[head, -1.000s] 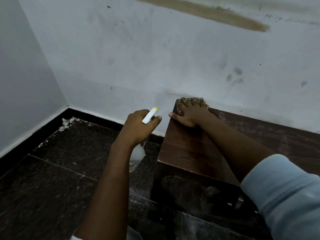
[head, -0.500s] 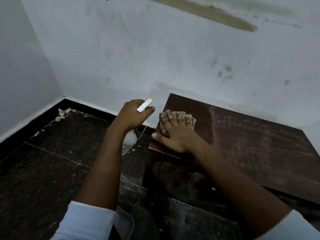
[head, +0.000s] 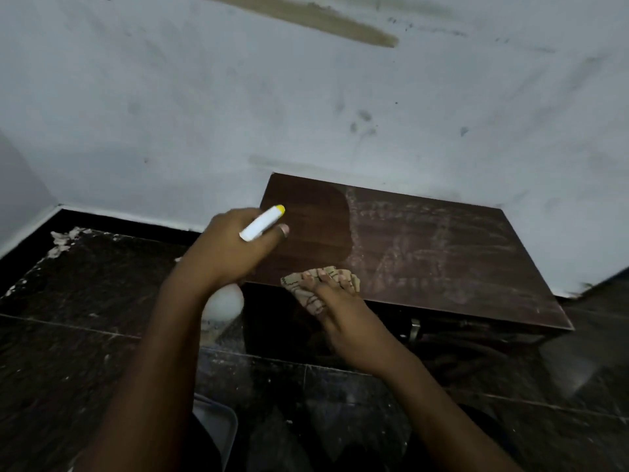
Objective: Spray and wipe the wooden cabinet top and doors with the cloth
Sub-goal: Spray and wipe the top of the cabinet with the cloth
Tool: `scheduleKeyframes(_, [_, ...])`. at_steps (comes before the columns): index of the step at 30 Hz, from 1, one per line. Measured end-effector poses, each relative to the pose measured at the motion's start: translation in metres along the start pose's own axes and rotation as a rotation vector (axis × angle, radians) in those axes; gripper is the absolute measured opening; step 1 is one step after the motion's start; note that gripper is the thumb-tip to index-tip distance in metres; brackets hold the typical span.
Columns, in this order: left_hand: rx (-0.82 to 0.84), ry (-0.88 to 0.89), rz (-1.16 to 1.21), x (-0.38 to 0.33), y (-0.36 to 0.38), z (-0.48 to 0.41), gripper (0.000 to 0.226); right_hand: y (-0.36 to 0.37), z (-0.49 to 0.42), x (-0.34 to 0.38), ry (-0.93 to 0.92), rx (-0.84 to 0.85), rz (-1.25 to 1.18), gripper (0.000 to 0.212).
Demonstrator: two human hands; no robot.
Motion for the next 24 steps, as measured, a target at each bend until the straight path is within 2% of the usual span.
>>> scheduleKeyframes(3, [0.058, -0.005, 0.038, -0.018, 0.035, 0.017, 0.04, -0.02, 0.03, 0.01, 0.144, -0.182, -0.819, 0.036])
scheduleKeyframes(5, [0.067, -0.006, 0.04, -0.028, 0.058, 0.023, 0.038, -0.025, 0.048, 0.016, 0.256, -0.353, -1.166, 0.037])
scheduleKeyframes(8, [0.081, -0.017, 0.059, -0.034, 0.085, 0.036, 0.036, -0.025, 0.074, 0.018, 0.405, -0.576, -1.426, 0.039])
scheduleKeyframes(12, [0.115, -0.108, 0.12, -0.033, 0.113, 0.05, 0.039, -0.03, 0.1, -0.002, 0.476, -0.919, -1.609, 0.042])
scheduleKeyframes(15, [0.13, -0.159, 0.115, -0.037, 0.132, 0.055, 0.044, -0.039, 0.106, -0.018, 0.486, -1.194, -1.559, 0.04])
scheduleKeyframes(17, [0.134, -0.179, 0.1, -0.039, 0.143, 0.058, 0.047, -0.048, 0.106, -0.027, 0.498, -1.282, -1.478, 0.029])
scheduleKeyframes(19, [0.156, -0.194, 0.068, -0.04, 0.152, 0.061, 0.047, -0.059, 0.102, -0.033, 0.465, -1.329, -1.337, 0.027])
scheduleKeyframes(20, [0.169, -0.203, 0.059, -0.039, 0.155, 0.062, 0.047, -0.065, 0.098, -0.036, 0.42, -1.35, -1.232, 0.028])
scheduleKeyframes(22, [0.182, -0.225, 0.064, -0.036, 0.16, 0.064, 0.046, -0.074, 0.089, -0.041, 0.372, -1.315, -0.844, 0.03])
scheduleKeyframes(24, [0.182, -0.235, 0.062, -0.034, 0.163, 0.065, 0.046, -0.074, 0.076, -0.051, 0.416, -1.157, -0.425, 0.034])
Point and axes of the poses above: each hand's wrist, its own z-axis away from the middle knuckle, its own y-axis out of the palm, x = y × z, the point moved 1 cm from there along -z, towards the middle knuckle, and after that the axes turned 4 degrees about -y, right-handed, at the moved point
